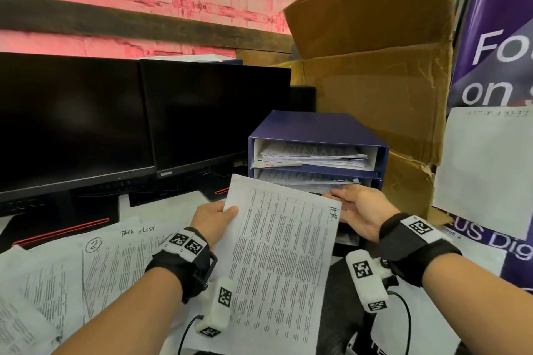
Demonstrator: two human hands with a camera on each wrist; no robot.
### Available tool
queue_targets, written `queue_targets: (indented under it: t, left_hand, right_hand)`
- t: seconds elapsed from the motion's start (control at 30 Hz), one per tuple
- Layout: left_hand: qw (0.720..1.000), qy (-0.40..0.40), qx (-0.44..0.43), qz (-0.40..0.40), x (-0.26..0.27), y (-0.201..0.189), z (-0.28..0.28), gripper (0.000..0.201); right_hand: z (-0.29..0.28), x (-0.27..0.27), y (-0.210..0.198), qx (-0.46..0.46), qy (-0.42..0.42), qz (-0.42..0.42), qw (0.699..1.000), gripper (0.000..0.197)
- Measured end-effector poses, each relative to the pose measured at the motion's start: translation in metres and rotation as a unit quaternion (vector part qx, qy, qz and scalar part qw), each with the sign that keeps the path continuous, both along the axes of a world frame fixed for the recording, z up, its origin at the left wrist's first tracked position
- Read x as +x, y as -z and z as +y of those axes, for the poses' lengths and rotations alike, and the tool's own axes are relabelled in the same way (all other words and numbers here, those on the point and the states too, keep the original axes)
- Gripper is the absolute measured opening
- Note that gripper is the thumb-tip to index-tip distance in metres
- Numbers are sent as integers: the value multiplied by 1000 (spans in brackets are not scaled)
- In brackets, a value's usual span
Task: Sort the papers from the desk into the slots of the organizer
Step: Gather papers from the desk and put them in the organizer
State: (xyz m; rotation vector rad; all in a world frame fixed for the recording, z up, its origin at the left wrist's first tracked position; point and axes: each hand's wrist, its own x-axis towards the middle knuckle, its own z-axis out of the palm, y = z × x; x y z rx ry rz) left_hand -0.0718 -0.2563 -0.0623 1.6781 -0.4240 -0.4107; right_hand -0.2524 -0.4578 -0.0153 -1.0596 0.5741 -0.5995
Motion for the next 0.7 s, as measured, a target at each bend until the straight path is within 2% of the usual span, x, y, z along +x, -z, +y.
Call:
queue_targets:
  t: [0.07, 0.17, 0.27, 0.37, 0.5, 0.6, 0.7]
  left_hand:
    - [1000, -13, -7, 0, 4, 2, 1, 16]
    - [999, -38, -11, -3, 5, 3, 5, 19]
    - [999, -51, -1, -1, 5, 4, 7, 21]
    - [998, -32, 48, -4, 1, 4, 9, 24]
    - [985, 41, 164, -24, -9, 12, 7, 25]
    - [976, 93, 198, -9, -15, 22, 5, 26]
    - [975, 104, 198, 15, -26, 25, 3, 25]
  right_hand:
    - [1, 0, 1, -35, 6, 20, 999, 46]
    - [3, -1, 7, -75, 2, 63, 995, 33]
    - [6, -5, 11, -144, -27, 112, 983, 28]
    - [10, -11, 18, -188, -129, 149, 962, 24]
    - [11, -18, 42, -226, -260, 258, 903, 28]
    - [6, -24, 59, -195, -260, 307, 895, 26]
    - [-4, -32, 69, -171, -208, 327, 906, 26]
